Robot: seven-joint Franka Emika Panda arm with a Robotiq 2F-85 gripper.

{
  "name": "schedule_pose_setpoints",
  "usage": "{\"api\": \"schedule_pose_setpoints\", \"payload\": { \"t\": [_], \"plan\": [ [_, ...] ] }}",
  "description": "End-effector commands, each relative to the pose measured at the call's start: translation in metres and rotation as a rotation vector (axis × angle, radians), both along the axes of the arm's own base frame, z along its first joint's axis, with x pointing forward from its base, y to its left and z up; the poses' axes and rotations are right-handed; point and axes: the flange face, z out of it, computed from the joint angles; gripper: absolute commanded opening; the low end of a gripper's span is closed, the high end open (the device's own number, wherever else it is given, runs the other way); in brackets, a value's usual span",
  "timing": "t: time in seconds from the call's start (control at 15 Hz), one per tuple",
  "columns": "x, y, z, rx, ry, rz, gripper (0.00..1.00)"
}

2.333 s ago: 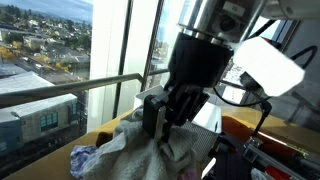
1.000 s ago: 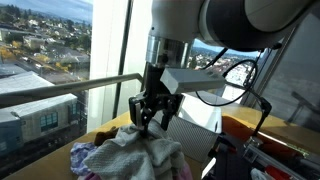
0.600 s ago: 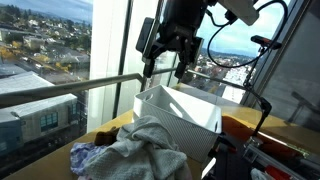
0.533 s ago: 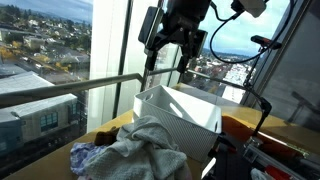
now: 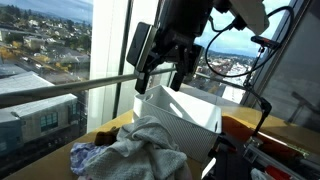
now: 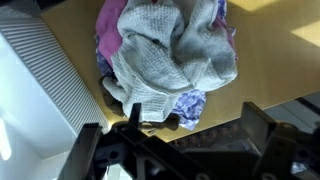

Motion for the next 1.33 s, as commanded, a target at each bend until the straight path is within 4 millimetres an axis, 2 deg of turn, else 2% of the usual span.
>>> {"api": "schedule_pose_setpoints", "payload": {
  "t": [0.0, 0.4, 0.73, 0.8, 0.87, 1.07, 1.27],
  "plan": [
    [0.001, 0.021, -0.049, 0.024, 0.036, 0.024, 1.00],
    [0.007, 0.033, -0.145, -0.010, 0.144, 0.033, 1.00],
    [0.010, 0.026, -0.201, -0.046, 0.217, 0.013, 1.00],
    [0.010, 0.025, -0.208, -0.052, 0.224, 0.009, 0.75],
    [0.011, 0.024, -0.212, -0.055, 0.229, 0.006, 0.74],
    [0.014, 0.022, -0.209, -0.055, 0.223, -0.002, 0.52],
    [0.020, 0.014, -0.185, -0.039, 0.197, -0.018, 0.29]
  ]
}}
